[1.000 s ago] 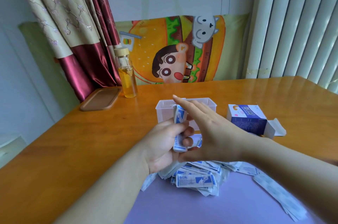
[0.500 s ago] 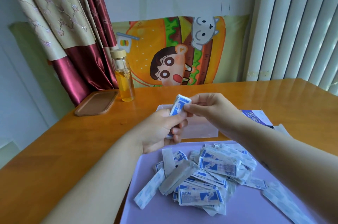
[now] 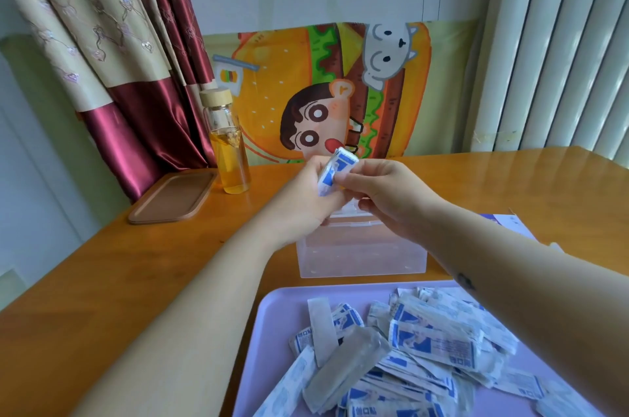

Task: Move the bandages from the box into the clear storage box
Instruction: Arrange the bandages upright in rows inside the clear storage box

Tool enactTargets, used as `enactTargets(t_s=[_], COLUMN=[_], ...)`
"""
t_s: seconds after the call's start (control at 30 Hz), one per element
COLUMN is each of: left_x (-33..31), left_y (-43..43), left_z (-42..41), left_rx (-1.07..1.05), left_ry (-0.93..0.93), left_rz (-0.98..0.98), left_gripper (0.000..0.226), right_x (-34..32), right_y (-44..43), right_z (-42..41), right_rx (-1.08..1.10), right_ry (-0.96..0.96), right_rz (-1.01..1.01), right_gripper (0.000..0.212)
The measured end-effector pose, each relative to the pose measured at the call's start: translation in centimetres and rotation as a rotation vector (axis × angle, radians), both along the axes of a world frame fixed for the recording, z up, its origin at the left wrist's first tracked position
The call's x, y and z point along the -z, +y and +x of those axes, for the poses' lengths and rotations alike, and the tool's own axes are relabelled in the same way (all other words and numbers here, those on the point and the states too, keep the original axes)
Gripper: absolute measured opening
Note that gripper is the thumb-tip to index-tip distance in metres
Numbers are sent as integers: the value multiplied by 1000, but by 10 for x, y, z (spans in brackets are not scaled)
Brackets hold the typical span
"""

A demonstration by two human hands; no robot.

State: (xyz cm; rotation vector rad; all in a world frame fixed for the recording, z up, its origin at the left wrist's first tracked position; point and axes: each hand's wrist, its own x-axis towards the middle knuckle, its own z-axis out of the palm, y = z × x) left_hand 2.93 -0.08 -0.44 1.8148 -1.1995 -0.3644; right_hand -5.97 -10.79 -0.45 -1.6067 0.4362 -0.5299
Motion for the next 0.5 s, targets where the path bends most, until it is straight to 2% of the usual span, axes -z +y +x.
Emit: enactTargets(t_s=[0.07, 0.1, 0.17, 0.2, 0.4, 0.5], left_x=[7, 14, 31, 40, 68, 72], left_y=[6, 9, 17, 21, 29, 31], left_z=[10, 16, 27, 30, 33, 33], left_rx=[-51, -110, -213, -238, -224, -215], left_ry=[-101, -138, -168, -164, -126, -111], left_rz=[69, 94, 116, 135, 125, 126], left_gripper=[51, 52, 39, 31, 21, 17], right_x=[-1, -1, 1, 4, 29, 35], right_y=[-9, -16, -27, -31, -33, -31], right_z=[4, 6, 10, 13, 50, 67], right_rx=[76, 138, 196, 185, 2, -84], right_ry=[-20, 9, 115, 189, 577, 744], right_rz=[-115, -254, -514, -569, -382, -312], right_gripper=[13, 12, 11, 10, 14, 23])
